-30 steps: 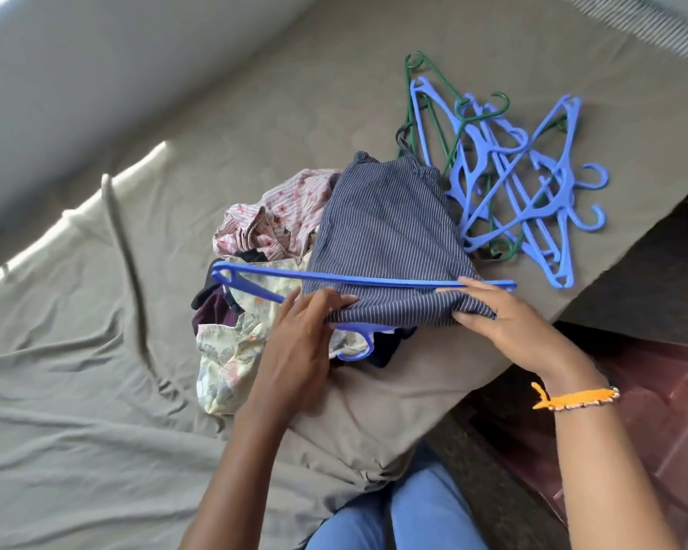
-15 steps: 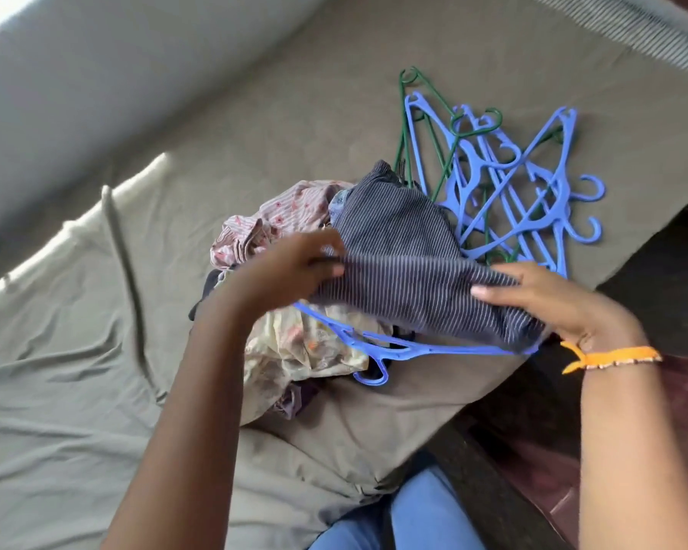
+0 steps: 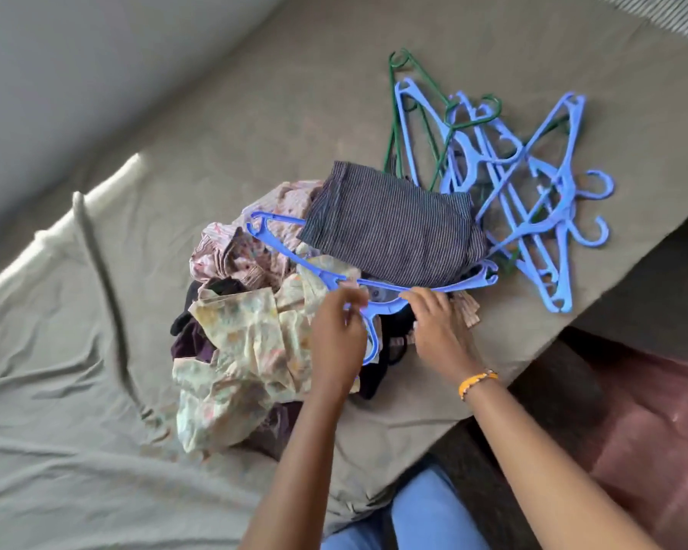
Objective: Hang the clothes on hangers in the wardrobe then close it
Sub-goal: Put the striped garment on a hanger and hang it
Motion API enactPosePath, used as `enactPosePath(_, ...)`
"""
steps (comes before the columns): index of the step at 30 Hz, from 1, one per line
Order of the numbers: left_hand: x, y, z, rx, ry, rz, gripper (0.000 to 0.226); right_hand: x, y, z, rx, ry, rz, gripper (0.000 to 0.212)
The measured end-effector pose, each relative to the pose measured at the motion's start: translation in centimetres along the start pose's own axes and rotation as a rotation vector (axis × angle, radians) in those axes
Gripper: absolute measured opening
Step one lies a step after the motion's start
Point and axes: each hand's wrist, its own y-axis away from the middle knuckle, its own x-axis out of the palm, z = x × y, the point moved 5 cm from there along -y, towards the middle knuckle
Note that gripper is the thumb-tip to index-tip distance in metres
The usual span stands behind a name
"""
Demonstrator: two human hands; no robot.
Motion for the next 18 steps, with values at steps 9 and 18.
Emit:
enactPosePath(9,-1.0,4.0,3.3,-0.315,0.248,-0.061,0.029,-1.5,-3.4,-0.4,0.074,0.195,0.128,0.021)
enactPosePath(18,-5.4,4.8,-0.1,-0.351,1.088,-0.429,0.031,-8.8,-0.2,1.6,-0.016,-0.157,-0.134,0.021)
